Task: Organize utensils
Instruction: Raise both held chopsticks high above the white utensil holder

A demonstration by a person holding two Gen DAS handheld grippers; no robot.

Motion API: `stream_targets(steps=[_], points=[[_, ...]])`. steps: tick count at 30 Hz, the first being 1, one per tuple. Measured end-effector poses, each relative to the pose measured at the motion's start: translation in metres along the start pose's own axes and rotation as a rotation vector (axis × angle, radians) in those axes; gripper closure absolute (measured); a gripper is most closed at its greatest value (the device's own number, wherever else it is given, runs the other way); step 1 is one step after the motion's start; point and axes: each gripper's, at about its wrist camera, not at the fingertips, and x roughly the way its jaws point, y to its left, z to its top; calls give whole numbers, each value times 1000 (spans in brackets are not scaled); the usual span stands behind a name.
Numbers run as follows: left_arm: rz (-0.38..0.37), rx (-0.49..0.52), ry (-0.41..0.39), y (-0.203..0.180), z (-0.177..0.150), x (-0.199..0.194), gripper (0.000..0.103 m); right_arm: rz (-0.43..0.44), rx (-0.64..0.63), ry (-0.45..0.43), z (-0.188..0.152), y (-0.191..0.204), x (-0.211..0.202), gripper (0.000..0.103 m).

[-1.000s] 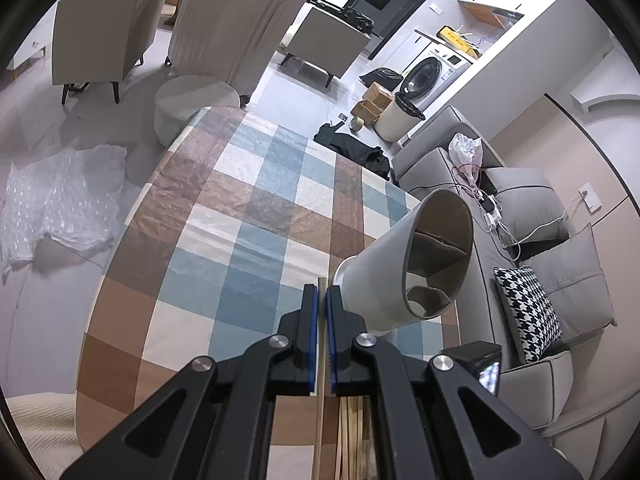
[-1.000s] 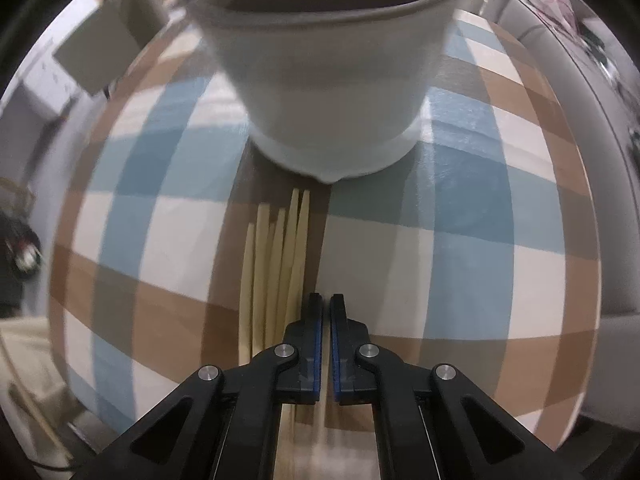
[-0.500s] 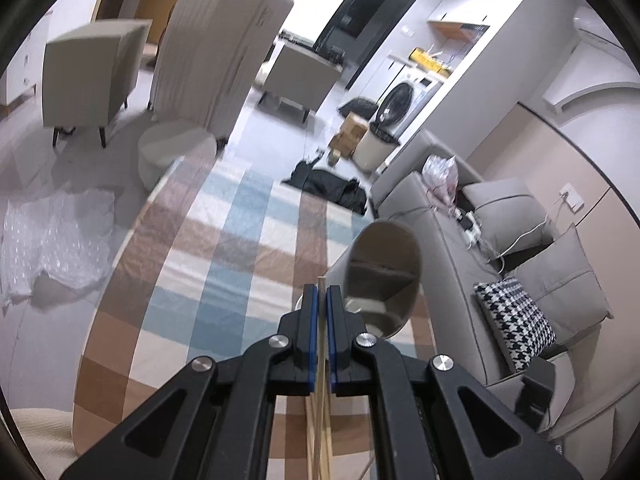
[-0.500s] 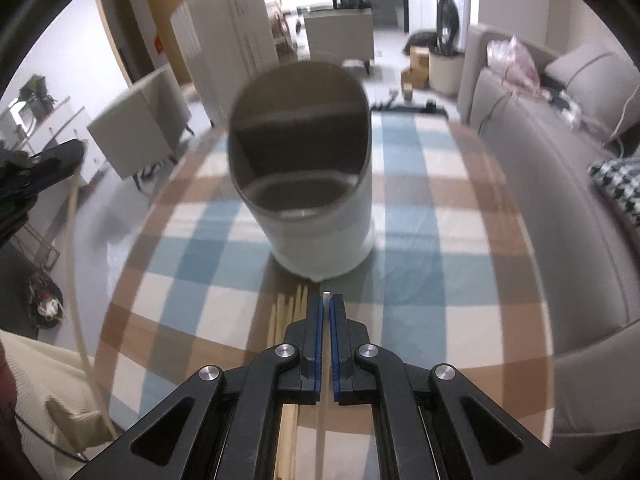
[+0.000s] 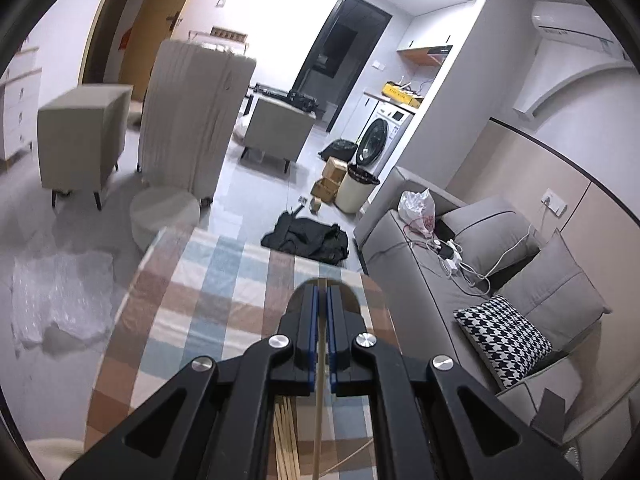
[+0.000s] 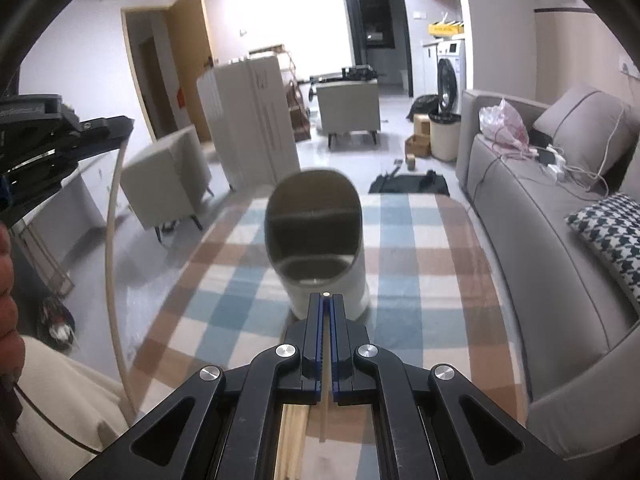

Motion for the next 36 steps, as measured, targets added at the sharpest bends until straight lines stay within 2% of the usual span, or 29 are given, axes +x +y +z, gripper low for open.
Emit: stream_targets(steps=[6,13,16,21,29,36], points=[[2,25,-34,-12,18,7,103,26,59,-87,28,-11,-21,101],[-4,15,-92,-10,47,39,103,56,13,-188,105,-17,-45,101],[-13,9,-114,-10,56,56,103,68,-15,-211,148,-16,-43,101],[-2,29,-159,-5,66,94,103,76,-49,-217,194,-11,-12,101],[-41,23,-155,7,64,141,103,104,-35,-180,209,-20,56,101],[-51,60,-166,6,54,149,103,129,-46,-150,201,-20,82,101]])
